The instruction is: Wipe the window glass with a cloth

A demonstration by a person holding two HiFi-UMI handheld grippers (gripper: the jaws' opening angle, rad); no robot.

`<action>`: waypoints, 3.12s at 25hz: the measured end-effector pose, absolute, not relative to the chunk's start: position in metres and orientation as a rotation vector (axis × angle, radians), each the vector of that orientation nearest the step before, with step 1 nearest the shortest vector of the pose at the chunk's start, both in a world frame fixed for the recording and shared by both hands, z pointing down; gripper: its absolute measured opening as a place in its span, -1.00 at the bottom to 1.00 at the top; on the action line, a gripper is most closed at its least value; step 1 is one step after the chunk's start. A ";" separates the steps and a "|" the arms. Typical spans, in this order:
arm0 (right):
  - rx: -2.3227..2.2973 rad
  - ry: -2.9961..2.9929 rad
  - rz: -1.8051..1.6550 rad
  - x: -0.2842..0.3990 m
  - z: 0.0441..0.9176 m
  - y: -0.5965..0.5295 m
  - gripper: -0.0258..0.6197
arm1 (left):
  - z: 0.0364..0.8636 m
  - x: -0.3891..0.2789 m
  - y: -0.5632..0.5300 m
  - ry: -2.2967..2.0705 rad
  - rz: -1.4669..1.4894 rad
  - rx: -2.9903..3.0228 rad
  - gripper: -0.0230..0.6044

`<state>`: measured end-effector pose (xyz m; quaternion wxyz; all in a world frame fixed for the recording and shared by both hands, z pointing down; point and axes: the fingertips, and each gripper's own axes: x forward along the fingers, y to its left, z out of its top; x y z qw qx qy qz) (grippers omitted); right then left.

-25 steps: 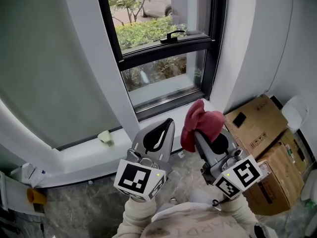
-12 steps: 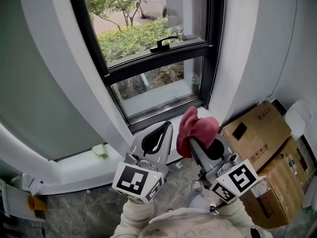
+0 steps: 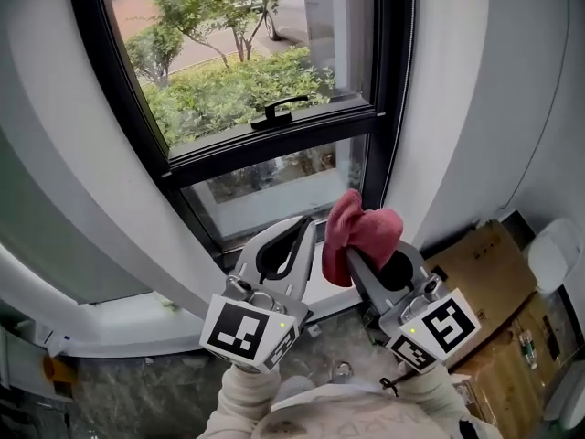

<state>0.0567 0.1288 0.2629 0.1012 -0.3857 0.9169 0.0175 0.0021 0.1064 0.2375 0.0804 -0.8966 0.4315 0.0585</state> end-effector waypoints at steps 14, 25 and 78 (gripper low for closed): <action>-1.191 2.687 -0.024 0.077 0.290 0.026 -0.64 | 0.249 0.026 0.003 1.250 0.158 -2.705 -0.60; -1.240 2.650 0.035 0.023 0.272 -0.087 -0.64 | 0.238 -0.029 -0.106 1.210 0.166 -2.700 -0.61; -1.609 2.451 0.504 0.089 0.099 -0.408 -0.64 | 0.202 -0.034 -0.305 1.322 0.208 -2.579 -0.60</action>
